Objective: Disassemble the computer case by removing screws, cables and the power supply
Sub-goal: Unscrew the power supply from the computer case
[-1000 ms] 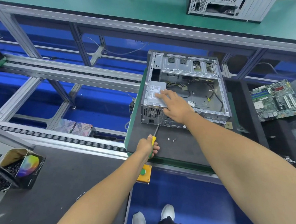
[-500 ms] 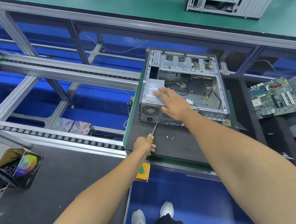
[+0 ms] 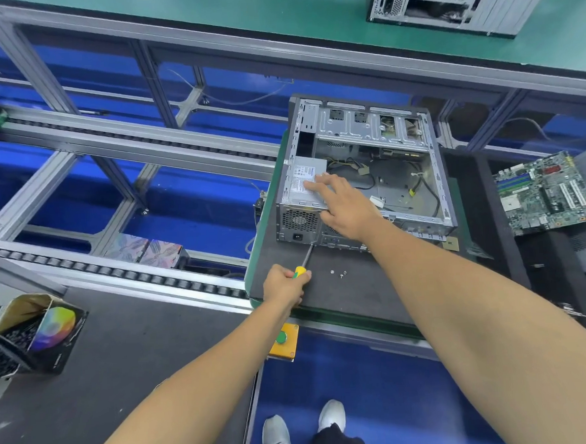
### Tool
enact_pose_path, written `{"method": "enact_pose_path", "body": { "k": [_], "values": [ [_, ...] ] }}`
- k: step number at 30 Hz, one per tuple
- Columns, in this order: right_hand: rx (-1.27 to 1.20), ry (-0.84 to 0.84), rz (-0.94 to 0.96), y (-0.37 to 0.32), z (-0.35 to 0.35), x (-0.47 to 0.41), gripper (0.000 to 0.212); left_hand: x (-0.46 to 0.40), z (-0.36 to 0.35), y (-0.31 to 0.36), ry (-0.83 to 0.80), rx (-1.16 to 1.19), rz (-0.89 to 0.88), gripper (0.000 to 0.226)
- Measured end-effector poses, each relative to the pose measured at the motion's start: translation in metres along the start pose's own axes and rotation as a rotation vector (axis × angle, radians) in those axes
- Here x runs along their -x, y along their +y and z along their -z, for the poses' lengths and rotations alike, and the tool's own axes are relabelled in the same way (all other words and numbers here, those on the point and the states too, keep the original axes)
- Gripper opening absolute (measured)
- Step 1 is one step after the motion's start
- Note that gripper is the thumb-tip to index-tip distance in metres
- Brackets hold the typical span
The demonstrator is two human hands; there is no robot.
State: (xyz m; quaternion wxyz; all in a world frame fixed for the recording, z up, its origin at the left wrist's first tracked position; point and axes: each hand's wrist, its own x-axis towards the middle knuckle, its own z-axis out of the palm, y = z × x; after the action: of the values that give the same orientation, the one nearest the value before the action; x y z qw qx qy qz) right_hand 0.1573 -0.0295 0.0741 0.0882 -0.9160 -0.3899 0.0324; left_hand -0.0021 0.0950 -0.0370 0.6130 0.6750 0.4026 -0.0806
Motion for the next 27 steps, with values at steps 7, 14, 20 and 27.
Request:
{"method": "enact_pose_path", "body": {
  "k": [7,14,20,27],
  "values": [
    [0.006,0.003,0.001,0.0003,0.0006,0.0006,0.067,-0.0007,-0.0046,-0.0007,-0.038,-0.037,0.05,0.042],
    [-0.002,0.004,0.001,-0.0009,0.0008,0.0011,0.067,-0.0008,-0.0019,0.0028,-0.037,0.003,-0.041,0.04],
    [-0.01,0.004,0.012,-0.0011,0.0024,0.0022,0.067,-0.0026,0.0006,-0.0024,0.024,-0.046,-0.02,0.041],
    [-0.004,0.001,0.005,-0.0013,0.0025,0.0021,0.068,-0.0014,-0.0011,0.0009,-0.043,-0.082,0.03,0.046]
  ]
}}
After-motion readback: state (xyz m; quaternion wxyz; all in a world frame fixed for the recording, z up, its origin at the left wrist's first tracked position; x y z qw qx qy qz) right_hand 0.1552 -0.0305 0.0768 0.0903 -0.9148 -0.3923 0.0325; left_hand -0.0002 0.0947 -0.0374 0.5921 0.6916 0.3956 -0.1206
